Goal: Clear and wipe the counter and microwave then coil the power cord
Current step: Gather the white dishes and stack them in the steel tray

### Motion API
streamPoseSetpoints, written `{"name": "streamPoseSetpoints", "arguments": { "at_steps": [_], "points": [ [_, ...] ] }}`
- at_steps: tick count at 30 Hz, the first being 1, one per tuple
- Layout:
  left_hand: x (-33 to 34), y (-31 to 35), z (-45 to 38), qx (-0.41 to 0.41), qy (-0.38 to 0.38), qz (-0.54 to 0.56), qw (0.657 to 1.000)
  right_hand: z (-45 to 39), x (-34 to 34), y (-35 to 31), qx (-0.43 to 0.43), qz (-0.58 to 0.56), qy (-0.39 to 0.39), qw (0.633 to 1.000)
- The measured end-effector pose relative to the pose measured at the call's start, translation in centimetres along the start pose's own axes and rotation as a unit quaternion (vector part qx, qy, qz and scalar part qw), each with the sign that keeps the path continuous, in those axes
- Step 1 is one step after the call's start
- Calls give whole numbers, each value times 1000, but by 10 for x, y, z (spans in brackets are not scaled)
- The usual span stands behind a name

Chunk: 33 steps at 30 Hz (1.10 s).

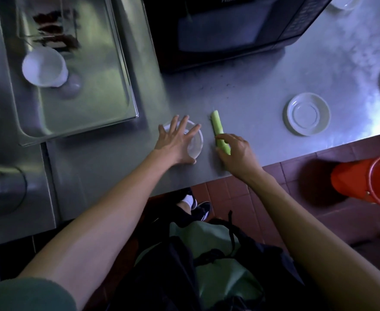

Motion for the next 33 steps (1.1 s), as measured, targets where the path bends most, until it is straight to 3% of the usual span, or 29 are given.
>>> {"name": "streamPoseSetpoints", "arguments": {
  "at_steps": [7, 15, 20, 26, 33],
  "points": [
    [-45, 18, -16, 36, 64, 23, 997, -17, -24, 39, 47, -12, 37, 998],
    [-73, 118, -66, 96, 63, 19, 993, -24, -74, 128, 135, 38, 60, 988],
    [-67, 170, -96, 107, 46, -10, 993, -38, -85, 197, 180, 111, 7, 977],
    [-46, 209, -122, 74, 3, -23, 997, -59, -89, 256, 161, 168, -51, 971],
    [-28, 218, -138, 9, -15, -25, 1000, -87, -77, 270, 73, 202, -115, 970]
  ]
}}
Point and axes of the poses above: each hand's wrist, its own z-axis away from the middle knuckle, its own x-axis out of the palm, y = z × x, the point moved 8 cm from there along -z, towards the middle knuckle, and after that the axes turned 12 degrees about z, right-handed, at the moved point
